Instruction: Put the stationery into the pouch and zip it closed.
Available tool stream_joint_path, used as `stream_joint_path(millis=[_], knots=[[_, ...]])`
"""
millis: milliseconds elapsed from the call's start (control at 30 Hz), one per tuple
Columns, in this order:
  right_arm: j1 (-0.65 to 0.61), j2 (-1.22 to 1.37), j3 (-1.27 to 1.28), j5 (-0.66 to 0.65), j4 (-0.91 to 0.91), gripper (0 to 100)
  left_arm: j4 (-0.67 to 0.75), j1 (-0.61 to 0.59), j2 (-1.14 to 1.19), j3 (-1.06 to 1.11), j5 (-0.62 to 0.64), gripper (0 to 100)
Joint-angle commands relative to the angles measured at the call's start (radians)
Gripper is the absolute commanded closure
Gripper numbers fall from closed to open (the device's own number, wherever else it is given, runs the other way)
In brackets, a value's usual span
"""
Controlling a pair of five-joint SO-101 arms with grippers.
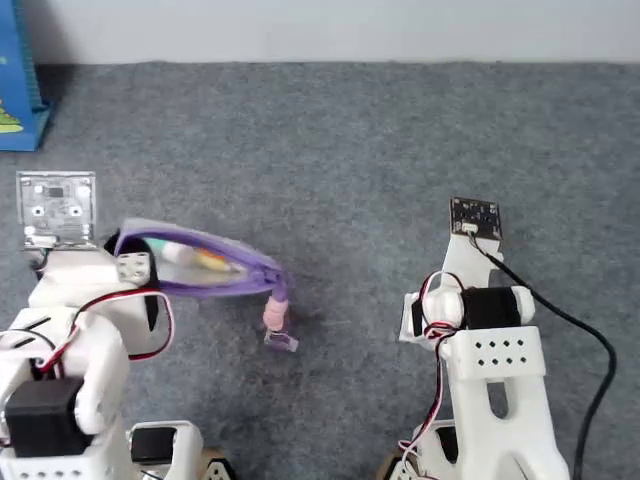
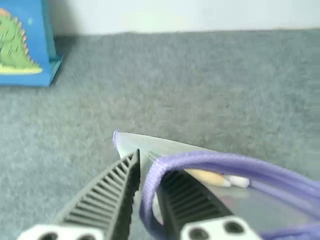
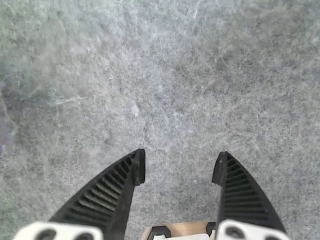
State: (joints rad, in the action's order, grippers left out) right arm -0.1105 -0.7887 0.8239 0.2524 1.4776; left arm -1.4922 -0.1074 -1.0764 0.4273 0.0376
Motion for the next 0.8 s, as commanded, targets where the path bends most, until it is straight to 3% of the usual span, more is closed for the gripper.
stream_joint_path(millis=[0,133,300,533,767], knots=[[-0.008,-0.001,-0.008,0.012,0.001,78.6,0.035,0.118,0.002,-0.068,0.008,99],[-0.008,0.001,0.009,0.009,-0.004,78.6,0.060,0.196,0.002,-0.070,0.011,99],[-0.007,-0.001,0.009,0.006,-0.005,78.6,0.069,0.196,0.002,-0.019,0.048,99],[-0.008,0.001,0.008,0.003,-0.125,78.6,0.190,0.195,0.002,0.151,0.072,99],[-0.010,-0.002,-0.038,-0.081,-0.116,78.6,0.238,0.186,0.002,0.160,0.126,99]])
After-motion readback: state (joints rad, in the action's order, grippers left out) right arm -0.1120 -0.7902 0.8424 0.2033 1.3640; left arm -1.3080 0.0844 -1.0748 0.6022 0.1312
